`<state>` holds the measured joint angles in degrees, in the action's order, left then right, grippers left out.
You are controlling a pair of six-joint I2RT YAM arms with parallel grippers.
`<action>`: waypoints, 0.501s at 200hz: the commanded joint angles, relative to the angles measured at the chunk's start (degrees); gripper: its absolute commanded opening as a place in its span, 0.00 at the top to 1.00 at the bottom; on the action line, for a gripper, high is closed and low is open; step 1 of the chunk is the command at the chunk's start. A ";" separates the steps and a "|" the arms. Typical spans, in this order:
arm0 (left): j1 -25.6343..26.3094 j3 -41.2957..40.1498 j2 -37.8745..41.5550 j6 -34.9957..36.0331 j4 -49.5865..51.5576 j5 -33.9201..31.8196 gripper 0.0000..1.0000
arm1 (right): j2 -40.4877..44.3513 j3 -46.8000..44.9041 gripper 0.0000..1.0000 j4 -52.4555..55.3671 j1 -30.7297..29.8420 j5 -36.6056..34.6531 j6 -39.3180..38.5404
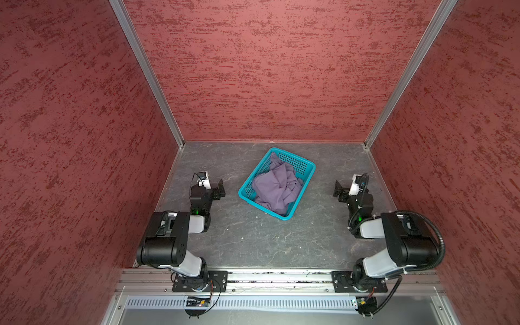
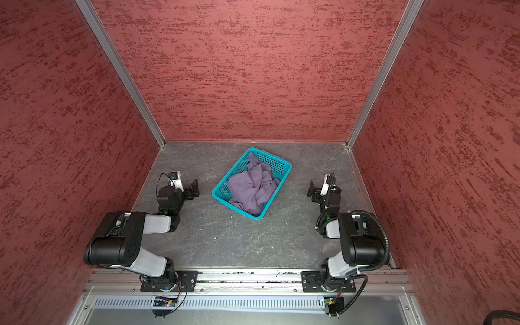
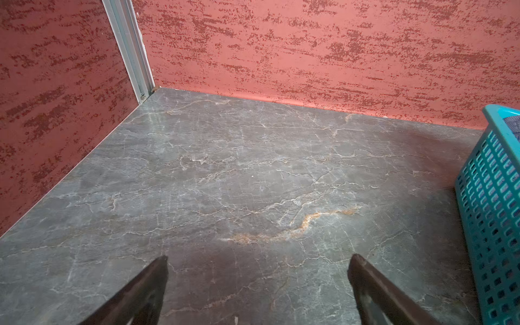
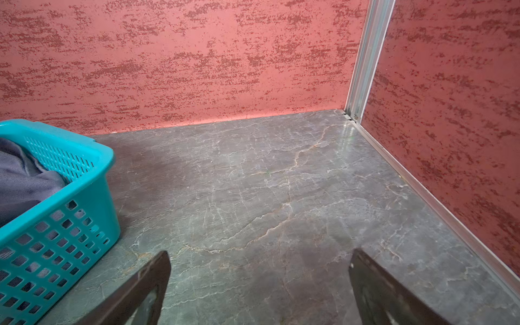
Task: Fold and stack the trousers
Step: Move the basket to the top-right of the table.
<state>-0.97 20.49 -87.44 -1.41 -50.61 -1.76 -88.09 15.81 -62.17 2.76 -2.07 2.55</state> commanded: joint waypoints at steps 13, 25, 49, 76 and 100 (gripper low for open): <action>-0.27 0.95 -0.50 1.04 -1.25 0.23 0.00 | -0.36 0.83 0.01 -2.56 0.47 0.92 -1.23; -0.32 0.95 -0.51 1.01 -1.25 0.25 0.01 | -0.39 0.85 0.01 -2.62 0.40 0.92 -1.23; -0.30 0.95 -0.45 0.99 -1.23 0.26 0.01 | -0.35 0.84 0.01 -2.54 0.46 0.92 -1.23; -0.97 0.78 -0.40 0.61 -1.33 1.58 0.01 | -0.34 0.80 0.01 -2.54 0.41 0.92 -1.23; -0.97 0.87 -0.49 0.54 -1.18 1.56 0.01 | -0.48 1.02 0.01 -2.25 0.46 0.13 -0.88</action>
<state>-1.65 20.49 -87.44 -1.43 -50.61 -1.19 -88.09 15.81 -62.33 2.79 -1.91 2.55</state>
